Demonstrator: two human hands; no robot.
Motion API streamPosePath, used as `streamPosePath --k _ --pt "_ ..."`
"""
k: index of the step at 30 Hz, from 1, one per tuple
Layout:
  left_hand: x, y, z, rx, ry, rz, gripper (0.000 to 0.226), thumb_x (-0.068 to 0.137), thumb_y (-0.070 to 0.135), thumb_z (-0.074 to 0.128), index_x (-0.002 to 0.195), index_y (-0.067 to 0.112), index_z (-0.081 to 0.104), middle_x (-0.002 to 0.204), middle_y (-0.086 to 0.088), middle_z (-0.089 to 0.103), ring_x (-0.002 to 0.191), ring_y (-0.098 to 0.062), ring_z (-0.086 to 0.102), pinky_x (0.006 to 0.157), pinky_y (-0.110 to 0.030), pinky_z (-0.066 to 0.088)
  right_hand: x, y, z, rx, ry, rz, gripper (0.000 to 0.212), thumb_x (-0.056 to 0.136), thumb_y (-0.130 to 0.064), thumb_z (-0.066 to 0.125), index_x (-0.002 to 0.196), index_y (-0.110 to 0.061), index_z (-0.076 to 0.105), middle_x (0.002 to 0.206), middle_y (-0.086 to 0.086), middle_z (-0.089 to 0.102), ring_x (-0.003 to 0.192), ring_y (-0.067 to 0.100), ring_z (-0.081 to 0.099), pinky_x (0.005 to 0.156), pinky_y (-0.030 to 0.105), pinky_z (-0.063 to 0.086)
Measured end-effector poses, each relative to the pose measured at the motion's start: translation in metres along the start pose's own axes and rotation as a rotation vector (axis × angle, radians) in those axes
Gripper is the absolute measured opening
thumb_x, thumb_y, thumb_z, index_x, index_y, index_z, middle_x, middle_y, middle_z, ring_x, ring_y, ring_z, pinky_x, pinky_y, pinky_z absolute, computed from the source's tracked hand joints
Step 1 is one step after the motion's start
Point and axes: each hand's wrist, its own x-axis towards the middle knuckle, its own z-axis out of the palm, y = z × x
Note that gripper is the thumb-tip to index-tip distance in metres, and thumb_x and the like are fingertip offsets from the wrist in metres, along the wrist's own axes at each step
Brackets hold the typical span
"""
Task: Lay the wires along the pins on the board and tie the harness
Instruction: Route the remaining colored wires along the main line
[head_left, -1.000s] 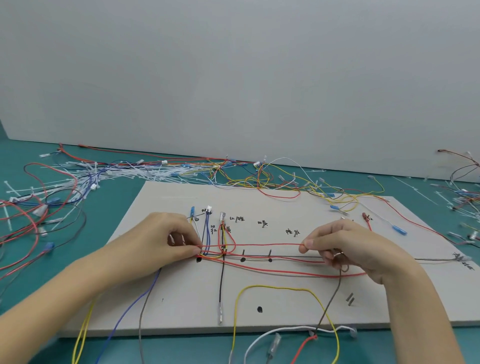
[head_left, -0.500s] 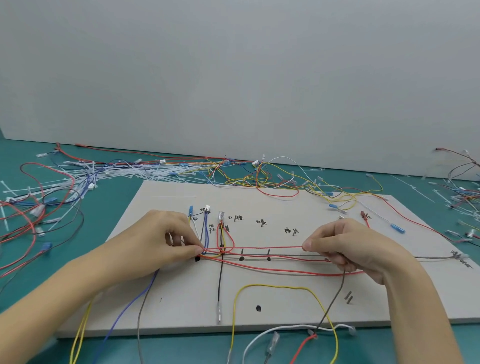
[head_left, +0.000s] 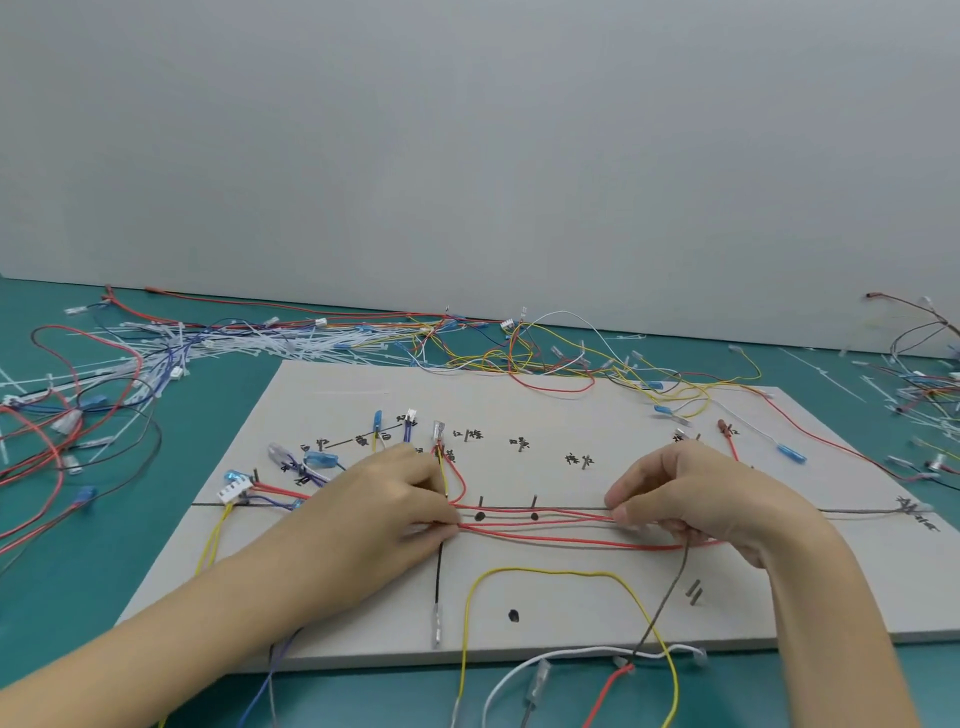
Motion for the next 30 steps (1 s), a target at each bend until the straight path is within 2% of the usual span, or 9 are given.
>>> streamPosePath --k 3,7,11,15,17,20,22,26,30 --pt "0.008 0.008 0.005 0.233 -0.072 0.120 0.008 0.084 0.015 0.064 0.079 0.019 0.069 0.074 0.005 0.055 0.069 -0.016 0.054 0.054 -0.029 0.047 -0.001 -0.003 -0.003 -0.032 0.060 -0.011 0.013 0.075 0.011 0.069 0.082 -0.001 0.071 0.059 0.007 0.056 0.040 0.011 0.041 0.038 0.018 0.033" --pt "0.015 0.011 0.005 0.299 -0.159 0.143 0.013 0.077 0.009 0.071 0.078 0.021 0.066 0.080 0.006 0.055 0.074 -0.016 0.054 0.058 -0.029 0.048 -0.003 -0.009 -0.008 -0.100 0.080 -0.008 0.008 0.074 0.010 0.070 0.080 0.004 0.070 0.055 0.010 0.057 0.035 0.010 0.042 0.036 0.017 0.031" --pt "0.024 0.012 0.000 0.262 -0.155 0.137 0.016 0.071 0.010 0.073 0.076 0.025 0.070 0.088 0.008 0.059 0.077 -0.014 0.056 0.060 -0.022 0.042 0.000 -0.016 -0.011 -0.237 0.099 0.015 0.003 0.073 0.000 0.072 0.070 0.000 0.074 0.056 0.008 0.061 0.050 0.018 0.047 0.047 0.021 0.038" --pt "0.037 0.011 0.007 0.101 -0.215 0.092 0.024 0.089 0.012 0.056 0.099 0.025 0.074 0.099 0.009 0.064 0.096 -0.016 0.054 0.075 -0.030 0.048 0.015 -0.030 -0.010 -0.360 0.083 0.041 0.014 0.075 -0.001 0.065 0.085 0.004 0.074 0.063 0.011 0.062 0.060 0.025 0.051 0.055 0.027 0.041" --pt "0.043 0.011 0.014 0.060 -0.223 0.042 0.029 0.095 0.014 0.047 0.108 0.024 0.071 0.100 0.007 0.064 0.100 -0.017 0.051 0.082 -0.033 0.045 0.026 -0.037 -0.008 -0.413 0.076 0.062 0.017 0.077 0.002 0.061 0.091 0.006 0.071 0.067 0.013 0.062 0.059 0.025 0.050 0.053 0.026 0.041" --pt "0.048 0.011 0.019 0.003 -0.187 0.007 0.031 0.096 0.012 0.047 0.114 0.023 0.069 0.096 0.005 0.065 0.101 -0.017 0.050 0.081 -0.035 0.045 0.042 -0.047 -0.003 -0.467 0.088 0.117 0.018 0.078 0.007 0.056 0.094 0.008 0.064 0.060 0.013 0.061 0.047 0.022 0.044 0.048 0.024 0.037" --pt "0.046 0.011 0.019 -0.009 -0.165 0.009 0.031 0.096 0.013 0.050 0.117 0.025 0.069 0.093 0.006 0.064 0.102 -0.016 0.046 0.079 -0.036 0.046 0.051 -0.051 0.000 -0.513 0.101 0.150 0.012 0.078 0.006 0.052 0.086 0.004 0.060 0.051 0.009 0.060 0.040 0.020 0.043 0.048 0.022 0.037" --pt "0.042 0.012 0.022 -0.030 -0.152 -0.014 0.031 0.097 0.016 0.051 0.119 0.029 0.069 0.095 0.007 0.061 0.102 -0.015 0.043 0.083 -0.033 0.044 0.061 -0.057 0.007 -0.528 0.100 0.169 0.010 0.073 0.009 0.053 0.078 0.001 0.058 0.073 0.015 0.061 0.053 0.023 0.044 0.064 0.029 0.042" --pt "0.042 0.012 0.022 -0.066 -0.129 -0.030 0.031 0.096 0.015 0.052 0.118 0.028 0.070 0.094 0.006 0.062 0.100 -0.014 0.044 0.081 -0.032 0.044 0.062 -0.067 0.019 -0.528 0.162 0.130 0.016 0.074 0.009 0.049 0.063 -0.001 0.054 0.058 0.013 0.055 0.044 0.021 0.044 0.052 0.023 0.039"
